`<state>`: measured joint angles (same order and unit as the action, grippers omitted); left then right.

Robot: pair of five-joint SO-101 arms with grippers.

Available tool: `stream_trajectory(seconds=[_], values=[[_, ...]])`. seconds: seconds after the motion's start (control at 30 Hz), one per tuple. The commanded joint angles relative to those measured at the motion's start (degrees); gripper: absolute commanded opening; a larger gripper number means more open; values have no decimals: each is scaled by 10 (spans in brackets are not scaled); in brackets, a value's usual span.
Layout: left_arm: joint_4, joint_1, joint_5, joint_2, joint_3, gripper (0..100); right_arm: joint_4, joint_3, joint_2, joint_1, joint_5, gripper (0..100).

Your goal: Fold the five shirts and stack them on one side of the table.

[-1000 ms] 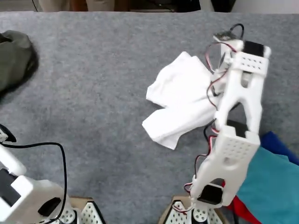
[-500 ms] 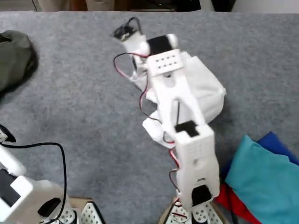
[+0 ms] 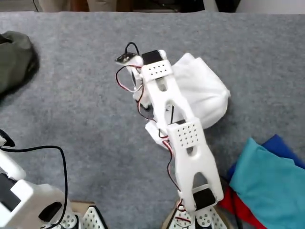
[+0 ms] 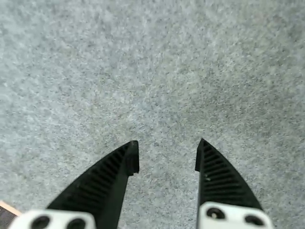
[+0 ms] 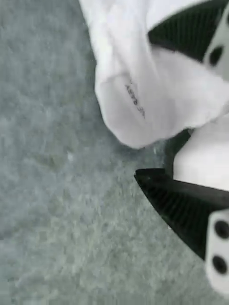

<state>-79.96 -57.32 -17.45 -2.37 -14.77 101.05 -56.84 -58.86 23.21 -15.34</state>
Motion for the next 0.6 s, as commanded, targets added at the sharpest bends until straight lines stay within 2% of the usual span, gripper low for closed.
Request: stream_trajectory(seconds=[0.0,0.13,0.33,0.43,0.57], values=[[-1,-4,-4,-22,3,200,10,-56,3,-25,6,194],[-1,-4,-26,-22,-4,200,10,-74,4,-46,6,3],[-1,-4,-26,-24,-29,200,13,-90,51,-44,40,7],[0,-2,-26,-24,-33,200,13,-83,113,8,43,7],[2,0,-26,-24,-29,200,11,-86,189,115,40,7]])
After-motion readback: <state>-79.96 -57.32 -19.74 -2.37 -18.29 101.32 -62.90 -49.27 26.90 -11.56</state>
